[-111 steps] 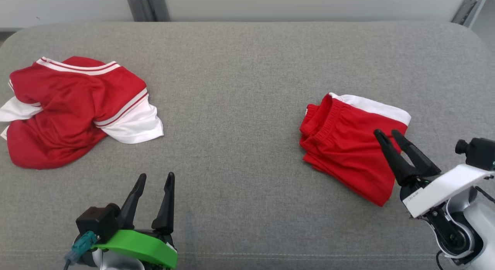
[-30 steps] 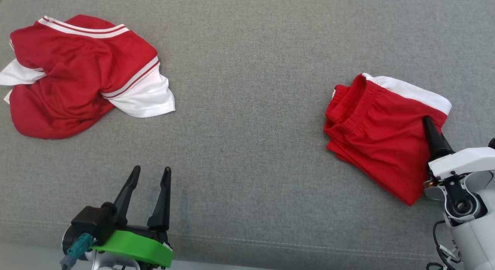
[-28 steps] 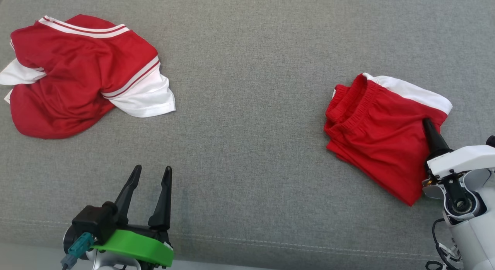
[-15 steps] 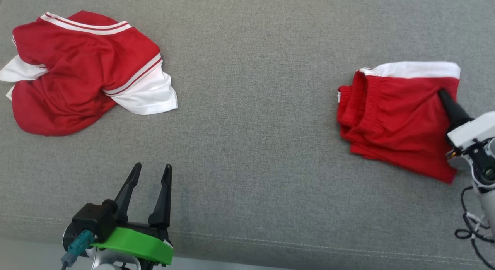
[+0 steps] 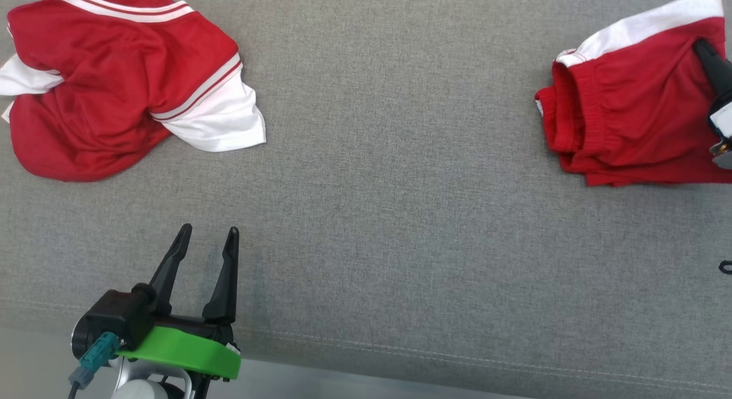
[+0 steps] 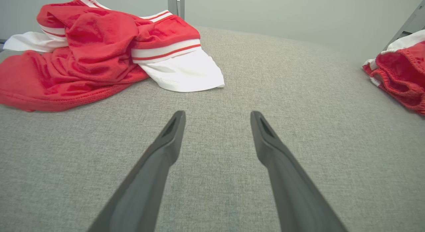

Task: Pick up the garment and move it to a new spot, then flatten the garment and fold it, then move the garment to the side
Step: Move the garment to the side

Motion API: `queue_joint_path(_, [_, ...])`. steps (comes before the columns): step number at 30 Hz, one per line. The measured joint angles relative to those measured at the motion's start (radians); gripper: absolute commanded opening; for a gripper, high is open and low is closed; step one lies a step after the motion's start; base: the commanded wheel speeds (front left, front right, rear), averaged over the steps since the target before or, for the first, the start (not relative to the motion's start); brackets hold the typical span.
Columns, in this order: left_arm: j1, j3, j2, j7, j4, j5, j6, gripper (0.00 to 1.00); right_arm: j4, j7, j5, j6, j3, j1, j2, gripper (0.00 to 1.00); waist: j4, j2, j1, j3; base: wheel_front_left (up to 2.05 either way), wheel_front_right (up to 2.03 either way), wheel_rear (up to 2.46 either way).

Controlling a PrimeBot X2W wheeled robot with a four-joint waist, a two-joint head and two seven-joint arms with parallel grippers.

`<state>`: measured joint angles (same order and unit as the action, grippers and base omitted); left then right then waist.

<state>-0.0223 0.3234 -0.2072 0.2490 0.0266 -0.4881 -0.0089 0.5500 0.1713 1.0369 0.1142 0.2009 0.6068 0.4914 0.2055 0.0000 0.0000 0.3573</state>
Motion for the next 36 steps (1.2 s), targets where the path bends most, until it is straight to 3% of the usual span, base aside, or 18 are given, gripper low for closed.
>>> queue_joint_path(8, [0.000, -0.039, -0.021, 0.000, 0.019, 0.000, 0.011, 1.00, 0.040, 0.024, -0.008, 0.000, 0.004, 0.081, 0.021, 0.00, -0.014, 0.0000, 0.0000, 0.062, 0.00, 0.00, 0.00])
queue_joint_path(24, [-0.002, -0.059, -0.071, -0.015, 0.064, 0.004, 0.011, 1.00, 0.128, 0.021, -0.008, 0.003, -0.004, 0.123, 0.030, 0.00, -0.136, 0.0000, 0.0000, 0.122, 0.00, 0.00, 0.00])
queue_joint_path(36, [-0.014, -0.053, -0.075, -0.030, 0.072, 0.010, 0.011, 1.00, 0.192, -0.045, -0.022, 0.009, -0.018, 0.130, 0.063, 0.00, -0.187, 0.0000, 0.0001, 0.157, 0.00, 0.00, 0.00])
